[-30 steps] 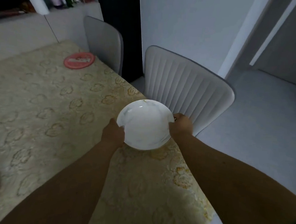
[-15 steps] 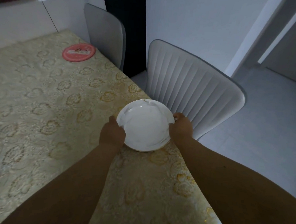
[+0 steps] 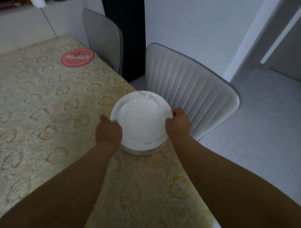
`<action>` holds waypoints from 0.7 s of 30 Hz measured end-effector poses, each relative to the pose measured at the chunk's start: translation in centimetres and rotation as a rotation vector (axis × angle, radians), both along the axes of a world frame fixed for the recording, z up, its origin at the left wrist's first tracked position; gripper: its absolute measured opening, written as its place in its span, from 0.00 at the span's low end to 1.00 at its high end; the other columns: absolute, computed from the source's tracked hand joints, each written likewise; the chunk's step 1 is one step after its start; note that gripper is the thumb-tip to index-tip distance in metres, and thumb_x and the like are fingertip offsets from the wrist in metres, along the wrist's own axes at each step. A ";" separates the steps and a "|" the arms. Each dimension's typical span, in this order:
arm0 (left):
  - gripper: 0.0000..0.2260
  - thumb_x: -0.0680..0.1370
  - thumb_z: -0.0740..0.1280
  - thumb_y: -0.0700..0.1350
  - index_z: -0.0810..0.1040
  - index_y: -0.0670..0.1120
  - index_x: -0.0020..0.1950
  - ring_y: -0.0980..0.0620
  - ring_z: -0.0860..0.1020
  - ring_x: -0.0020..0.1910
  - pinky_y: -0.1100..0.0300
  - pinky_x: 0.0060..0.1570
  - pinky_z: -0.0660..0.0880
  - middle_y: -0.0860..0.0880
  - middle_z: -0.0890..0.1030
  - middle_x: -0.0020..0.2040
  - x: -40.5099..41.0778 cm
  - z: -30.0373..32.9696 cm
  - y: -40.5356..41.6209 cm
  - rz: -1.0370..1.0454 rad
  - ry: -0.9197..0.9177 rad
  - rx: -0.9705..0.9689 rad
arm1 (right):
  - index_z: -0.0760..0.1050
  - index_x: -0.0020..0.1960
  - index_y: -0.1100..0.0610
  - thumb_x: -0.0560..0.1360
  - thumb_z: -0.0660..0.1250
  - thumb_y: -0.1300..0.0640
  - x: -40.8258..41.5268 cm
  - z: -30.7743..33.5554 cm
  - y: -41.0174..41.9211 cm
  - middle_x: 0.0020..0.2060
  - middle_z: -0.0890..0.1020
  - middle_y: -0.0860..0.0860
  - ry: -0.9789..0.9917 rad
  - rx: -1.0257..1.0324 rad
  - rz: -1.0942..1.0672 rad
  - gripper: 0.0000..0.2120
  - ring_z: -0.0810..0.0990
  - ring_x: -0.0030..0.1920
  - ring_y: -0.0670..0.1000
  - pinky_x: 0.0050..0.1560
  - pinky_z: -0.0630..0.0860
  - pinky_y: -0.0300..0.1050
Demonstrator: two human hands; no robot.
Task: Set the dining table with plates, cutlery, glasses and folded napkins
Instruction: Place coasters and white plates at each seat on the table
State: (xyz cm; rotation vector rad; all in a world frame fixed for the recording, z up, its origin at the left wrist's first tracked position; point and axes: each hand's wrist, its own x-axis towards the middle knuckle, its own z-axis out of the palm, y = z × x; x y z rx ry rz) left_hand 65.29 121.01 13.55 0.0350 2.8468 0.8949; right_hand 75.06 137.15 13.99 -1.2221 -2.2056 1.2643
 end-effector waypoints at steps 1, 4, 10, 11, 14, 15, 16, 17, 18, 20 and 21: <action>0.21 0.82 0.57 0.42 0.59 0.34 0.72 0.33 0.72 0.63 0.45 0.60 0.70 0.32 0.73 0.63 0.0 0.5 0.3 0.024 0.011 0.028 | 0.74 0.54 0.58 0.73 0.59 0.67 0.0 0.7 0.1 0.43 0.76 0.48 0.034 -0.014 -0.002 0.12 0.75 0.44 0.50 0.41 0.68 0.40; 0.20 0.81 0.57 0.42 0.61 0.34 0.71 0.33 0.72 0.63 0.45 0.60 0.70 0.32 0.73 0.64 0.2 1.8 1.4 0.088 0.059 0.107 | 0.71 0.58 0.58 0.75 0.58 0.66 0.3 2.7 0.8 0.43 0.74 0.47 0.154 -0.063 0.029 0.13 0.75 0.43 0.49 0.40 0.70 0.40; 0.12 0.81 0.58 0.43 0.71 0.36 0.59 0.36 0.76 0.56 0.49 0.53 0.71 0.35 0.77 0.56 1.6 4.8 4.0 0.171 0.181 0.201 | 0.69 0.58 0.55 0.77 0.56 0.65 1.0 6.4 3.5 0.38 0.72 0.41 0.322 -0.114 0.117 0.12 0.71 0.36 0.40 0.32 0.69 0.36; 0.12 0.81 0.58 0.43 0.72 0.36 0.59 0.37 0.76 0.56 0.50 0.53 0.71 0.35 0.77 0.55 1.9 5.2 4.4 0.183 0.195 0.209 | 0.69 0.59 0.56 0.77 0.56 0.66 1.0 6.9 3.9 0.38 0.72 0.41 0.324 -0.110 0.124 0.13 0.72 0.36 0.42 0.34 0.70 0.38; 0.13 0.81 0.57 0.43 0.74 0.35 0.56 0.37 0.76 0.56 0.50 0.54 0.71 0.35 0.78 0.55 2.8 6.7 5.4 0.203 0.232 0.213 | 0.68 0.60 0.56 0.77 0.55 0.67 1.6 8.2 5.2 0.38 0.72 0.42 0.333 -0.118 0.152 0.14 0.74 0.40 0.46 0.43 0.76 0.46; 0.13 0.82 0.57 0.44 0.75 0.35 0.56 0.37 0.76 0.55 0.50 0.54 0.71 0.35 0.78 0.54 3.2 7.1 5.8 0.202 0.241 0.212 | 0.68 0.60 0.56 0.77 0.55 0.67 2.1 8.6 5.6 0.39 0.72 0.42 0.344 -0.118 0.158 0.14 0.74 0.41 0.47 0.44 0.76 0.46; 0.14 0.82 0.57 0.45 0.75 0.35 0.55 0.37 0.76 0.55 0.50 0.54 0.70 0.35 0.79 0.54 3.5 7.6 6.1 0.201 0.243 0.213 | 0.68 0.59 0.56 0.77 0.56 0.66 2.6 8.9 6.1 0.39 0.72 0.42 0.354 -0.109 0.168 0.13 0.74 0.42 0.47 0.44 0.75 0.43; 0.14 0.82 0.57 0.46 0.75 0.36 0.54 0.37 0.76 0.55 0.51 0.54 0.70 0.35 0.79 0.54 3.9 8.0 6.4 0.200 0.250 0.216 | 0.68 0.59 0.56 0.78 0.56 0.66 3.0 9.3 6.4 0.40 0.72 0.43 0.359 -0.096 0.179 0.12 0.74 0.42 0.46 0.41 0.73 0.39; 0.14 0.82 0.57 0.46 0.76 0.36 0.54 0.37 0.76 0.55 0.51 0.54 0.70 0.36 0.79 0.54 4.4 8.4 6.7 0.201 0.250 0.224 | 0.68 0.58 0.56 0.78 0.56 0.66 3.6 9.5 6.8 0.40 0.72 0.43 0.361 -0.082 0.190 0.12 0.73 0.41 0.45 0.38 0.70 0.35; 0.14 0.82 0.57 0.46 0.76 0.36 0.53 0.37 0.76 0.55 0.52 0.53 0.70 0.36 0.79 0.53 5.4 9.1 7.1 0.210 0.255 0.241 | 0.68 0.59 0.58 0.78 0.57 0.66 4.8 10.1 7.4 0.41 0.72 0.45 0.365 -0.060 0.211 0.12 0.72 0.41 0.45 0.33 0.65 0.31; 0.14 0.82 0.57 0.46 0.76 0.36 0.53 0.37 0.76 0.55 0.52 0.53 0.70 0.36 0.79 0.53 6.0 9.4 7.3 0.214 0.255 0.248 | 0.68 0.60 0.59 0.78 0.57 0.66 5.4 10.3 7.6 0.42 0.72 0.46 0.367 -0.051 0.219 0.12 0.73 0.42 0.46 0.33 0.65 0.31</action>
